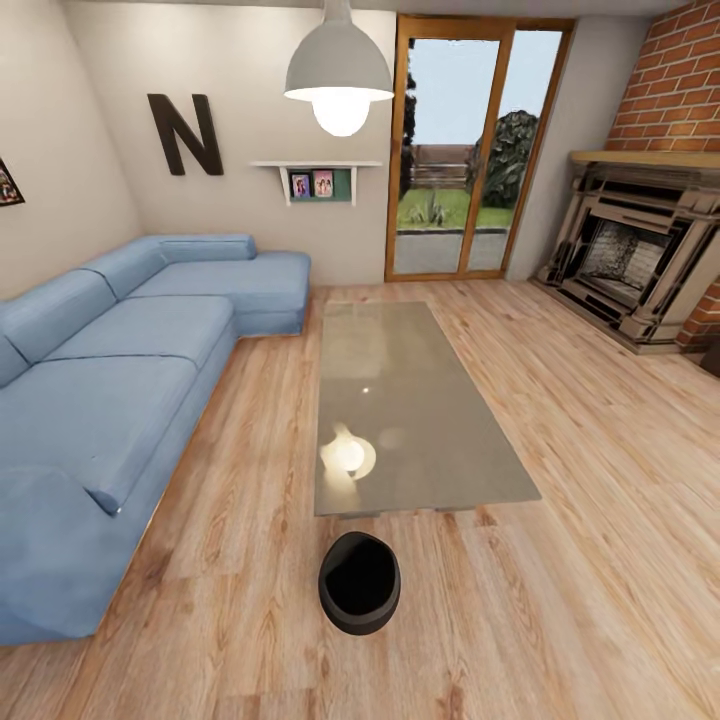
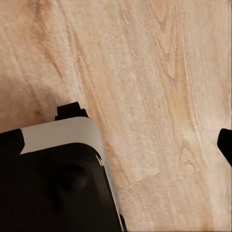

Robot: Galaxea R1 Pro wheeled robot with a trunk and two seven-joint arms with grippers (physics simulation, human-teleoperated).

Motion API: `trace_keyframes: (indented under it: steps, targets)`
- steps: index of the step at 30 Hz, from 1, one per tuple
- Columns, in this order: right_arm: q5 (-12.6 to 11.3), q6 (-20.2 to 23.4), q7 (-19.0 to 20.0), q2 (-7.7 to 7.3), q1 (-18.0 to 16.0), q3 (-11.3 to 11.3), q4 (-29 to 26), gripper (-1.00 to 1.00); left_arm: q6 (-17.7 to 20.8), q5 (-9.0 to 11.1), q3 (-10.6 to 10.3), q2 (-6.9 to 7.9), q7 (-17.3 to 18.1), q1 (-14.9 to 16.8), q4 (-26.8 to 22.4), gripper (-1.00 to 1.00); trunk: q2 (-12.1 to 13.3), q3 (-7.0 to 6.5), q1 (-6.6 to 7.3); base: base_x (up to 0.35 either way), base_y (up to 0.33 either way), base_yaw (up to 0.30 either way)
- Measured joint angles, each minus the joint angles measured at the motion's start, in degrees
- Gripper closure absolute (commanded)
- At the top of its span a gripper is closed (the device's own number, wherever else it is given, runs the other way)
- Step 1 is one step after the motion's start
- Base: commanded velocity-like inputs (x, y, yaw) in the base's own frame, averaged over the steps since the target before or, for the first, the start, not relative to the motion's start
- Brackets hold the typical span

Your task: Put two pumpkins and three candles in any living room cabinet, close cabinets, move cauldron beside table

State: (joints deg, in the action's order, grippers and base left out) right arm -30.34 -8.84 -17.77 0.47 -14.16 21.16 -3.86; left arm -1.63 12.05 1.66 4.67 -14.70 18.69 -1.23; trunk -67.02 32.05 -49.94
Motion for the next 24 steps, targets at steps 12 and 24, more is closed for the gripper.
trace_keyframes:
  steps: [12, 24]
  targets:
    - [0.05, -1.87, 0.00, -1.77, 1.50, 0.15, 0.30, -1.00, -0.10, 0.08, 0.02, -0.39, 0.28, -1.64, 0.89, -1.00, 3.59, -1.61, 1.97, 0.000, 0.000, 0.000]
    - [0.05, -1.85, 0.01, -3.18, 2.58, 0.25, 0.41, -1.00, -0.06, 0.09, 0.03, -0.57, 0.34, -4.58, 2.26, -1.00, 7.62, -3.41, 4.17, 0.000, 0.000, 0.000]
